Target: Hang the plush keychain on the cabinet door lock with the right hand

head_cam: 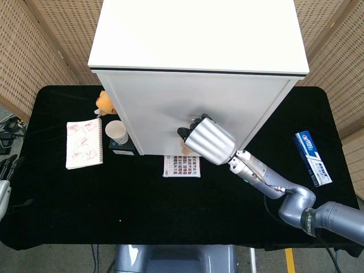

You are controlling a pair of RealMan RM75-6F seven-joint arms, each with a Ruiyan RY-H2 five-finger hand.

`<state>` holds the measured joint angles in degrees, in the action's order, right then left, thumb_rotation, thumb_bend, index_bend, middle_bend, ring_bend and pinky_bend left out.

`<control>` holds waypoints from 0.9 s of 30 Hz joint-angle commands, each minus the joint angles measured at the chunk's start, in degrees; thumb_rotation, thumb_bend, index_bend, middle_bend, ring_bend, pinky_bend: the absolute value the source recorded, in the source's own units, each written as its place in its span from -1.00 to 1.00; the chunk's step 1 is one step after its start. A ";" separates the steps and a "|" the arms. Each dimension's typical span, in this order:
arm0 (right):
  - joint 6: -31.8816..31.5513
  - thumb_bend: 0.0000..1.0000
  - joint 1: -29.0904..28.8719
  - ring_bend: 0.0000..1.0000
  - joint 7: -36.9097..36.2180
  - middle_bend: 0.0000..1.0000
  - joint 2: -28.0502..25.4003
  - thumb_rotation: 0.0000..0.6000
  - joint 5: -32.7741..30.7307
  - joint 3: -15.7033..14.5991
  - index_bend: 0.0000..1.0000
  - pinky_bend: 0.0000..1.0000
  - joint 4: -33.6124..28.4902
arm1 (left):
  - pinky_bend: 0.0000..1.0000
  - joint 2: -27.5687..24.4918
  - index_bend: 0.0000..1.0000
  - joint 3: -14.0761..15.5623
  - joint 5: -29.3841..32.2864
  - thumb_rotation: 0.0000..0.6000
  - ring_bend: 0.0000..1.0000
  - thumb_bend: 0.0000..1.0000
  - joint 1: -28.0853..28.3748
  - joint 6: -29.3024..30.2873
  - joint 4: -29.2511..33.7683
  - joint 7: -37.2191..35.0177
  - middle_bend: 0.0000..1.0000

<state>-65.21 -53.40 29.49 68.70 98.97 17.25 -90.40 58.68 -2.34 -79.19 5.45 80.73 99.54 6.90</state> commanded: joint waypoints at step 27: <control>-0.15 0.32 -0.92 0.83 1.25 0.92 0.21 1.00 -1.87 -0.32 0.50 1.00 0.86 | -1.00 0.42 -1.00 -0.06 0.53 1.00 -1.00 -1.00 0.15 -0.27 -0.15 0.82 -1.00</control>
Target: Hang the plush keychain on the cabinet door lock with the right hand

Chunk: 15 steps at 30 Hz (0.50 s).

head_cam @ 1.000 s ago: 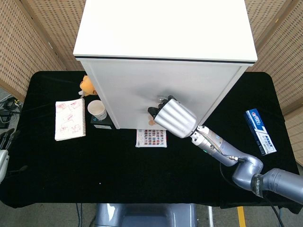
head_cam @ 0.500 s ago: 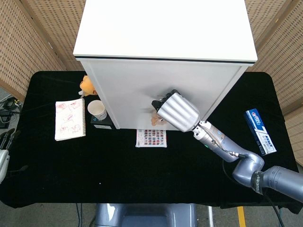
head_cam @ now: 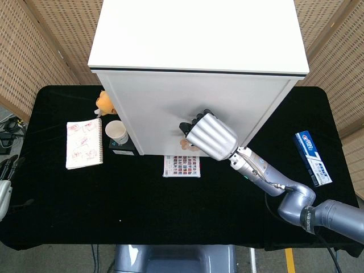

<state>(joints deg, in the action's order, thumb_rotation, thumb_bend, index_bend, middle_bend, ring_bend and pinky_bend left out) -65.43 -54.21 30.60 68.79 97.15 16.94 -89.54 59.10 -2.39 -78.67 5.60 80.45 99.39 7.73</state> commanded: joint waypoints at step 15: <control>0.67 0.28 -0.86 0.83 3.39 0.91 1.38 1.00 -1.33 0.22 0.44 1.00 -0.07 | -1.00 -0.07 -1.00 -0.02 0.17 1.00 -1.00 -1.00 0.03 -0.12 -0.07 -0.11 -1.00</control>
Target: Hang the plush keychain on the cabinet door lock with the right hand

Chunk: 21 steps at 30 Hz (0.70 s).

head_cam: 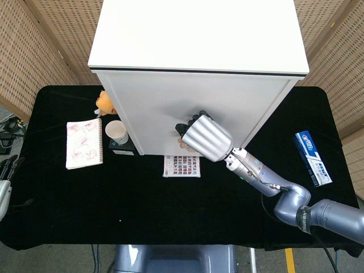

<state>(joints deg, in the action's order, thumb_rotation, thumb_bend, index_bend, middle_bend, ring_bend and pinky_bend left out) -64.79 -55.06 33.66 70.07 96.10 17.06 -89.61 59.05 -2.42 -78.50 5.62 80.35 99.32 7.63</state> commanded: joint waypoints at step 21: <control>-5.40 -0.42 1.06 0.83 -0.04 0.91 -0.83 1.00 2.59 0.36 0.41 1.00 -0.51 | -1.00 -0.09 -1.00 0.12 -0.37 1.00 -1.00 -1.00 -0.04 0.09 -0.02 -0.33 -1.00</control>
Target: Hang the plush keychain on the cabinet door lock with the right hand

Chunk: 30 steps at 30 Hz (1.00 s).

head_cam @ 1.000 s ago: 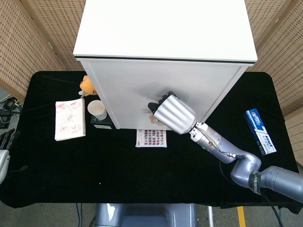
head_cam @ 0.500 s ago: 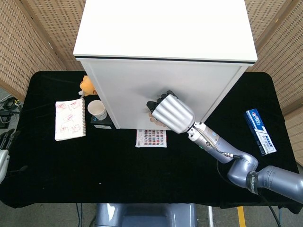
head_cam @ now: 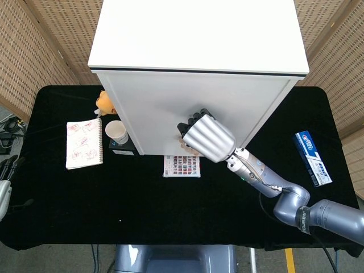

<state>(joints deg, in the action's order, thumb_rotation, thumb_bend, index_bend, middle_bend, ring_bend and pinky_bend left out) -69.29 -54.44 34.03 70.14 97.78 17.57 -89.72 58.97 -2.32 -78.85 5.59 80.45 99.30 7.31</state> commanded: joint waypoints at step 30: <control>-18.26 -1.00 34.36 -1.00 -9.24 -1.00 -12.81 1.00 -7.17 -17.92 -1.00 -0.95 -15.02 | -1.00 0.67 -1.00 0.92 -6.16 1.00 -1.00 -1.00 -2.16 6.03 -1.47 -1.75 -1.00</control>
<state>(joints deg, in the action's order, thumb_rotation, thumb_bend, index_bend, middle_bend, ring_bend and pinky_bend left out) -86.69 -21.20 25.59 57.30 90.71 0.51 -105.45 59.61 -1.43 -84.91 3.50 86.37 97.89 5.64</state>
